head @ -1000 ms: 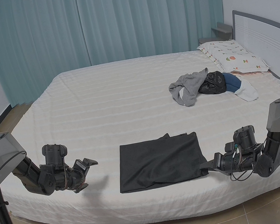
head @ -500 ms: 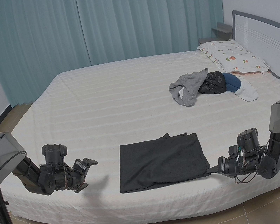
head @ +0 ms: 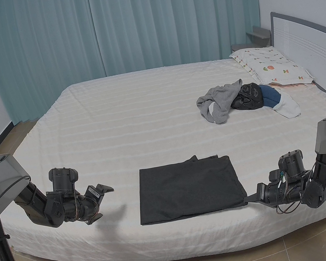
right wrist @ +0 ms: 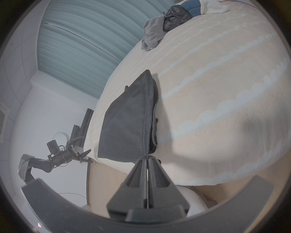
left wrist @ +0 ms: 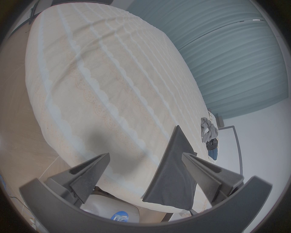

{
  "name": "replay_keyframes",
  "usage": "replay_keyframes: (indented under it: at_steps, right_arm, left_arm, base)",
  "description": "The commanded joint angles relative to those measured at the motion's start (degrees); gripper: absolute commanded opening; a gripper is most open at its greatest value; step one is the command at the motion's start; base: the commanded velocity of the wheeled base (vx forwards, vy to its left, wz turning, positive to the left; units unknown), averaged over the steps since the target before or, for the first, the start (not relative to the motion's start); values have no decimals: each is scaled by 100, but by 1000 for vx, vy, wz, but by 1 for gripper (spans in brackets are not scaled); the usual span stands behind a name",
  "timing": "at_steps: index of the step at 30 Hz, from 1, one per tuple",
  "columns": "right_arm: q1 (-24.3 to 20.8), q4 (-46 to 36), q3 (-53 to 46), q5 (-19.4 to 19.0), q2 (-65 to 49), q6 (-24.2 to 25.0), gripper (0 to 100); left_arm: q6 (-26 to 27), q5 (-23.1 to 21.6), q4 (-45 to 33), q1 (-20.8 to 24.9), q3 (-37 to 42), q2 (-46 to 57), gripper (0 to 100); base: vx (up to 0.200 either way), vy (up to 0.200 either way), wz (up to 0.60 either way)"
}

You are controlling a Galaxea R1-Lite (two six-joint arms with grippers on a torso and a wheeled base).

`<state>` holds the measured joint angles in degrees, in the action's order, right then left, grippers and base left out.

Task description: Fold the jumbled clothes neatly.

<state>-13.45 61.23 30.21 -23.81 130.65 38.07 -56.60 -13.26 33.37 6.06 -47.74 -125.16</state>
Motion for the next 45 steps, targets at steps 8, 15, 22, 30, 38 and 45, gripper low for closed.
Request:
replay_keyframes:
  at_steps: [8, 15, 22, 30, 38, 45]
  right_arm:
    - [114, 38, -6, -54, -110, 34, 100]
    - [554, 38, 275, -80, -224, 631, 100]
    - [580, 117, 345, -71, -154, 781, 100]
    - [589, 196, 345, -80, -74, 790, 100]
    - [589, 196, 345, -80, -57, 790, 100]
    - [580, 187, 345, -106, -39, 807, 100]
  left_arm:
    - [-70, -10, 3, -8, 1, 53, 100]
    - [-70, -36, 3, -35, 10, 36, 100]
    - [-35, -10, 3, -8, 10, 9, 100]
    - [-176, -10, -6, 80, 45, 80, 100]
    - [-246, -10, -6, 168, 107, 150, 100]
    - [-185, -18, 12, 168, 124, 88, 100]
  base:
    - [0, 0, 0]
    - [57, 0, 0]
    - [29, 0, 0]
    - [0, -50, 0]
    - [0, -200, 0]
    - [0, -57, 0]
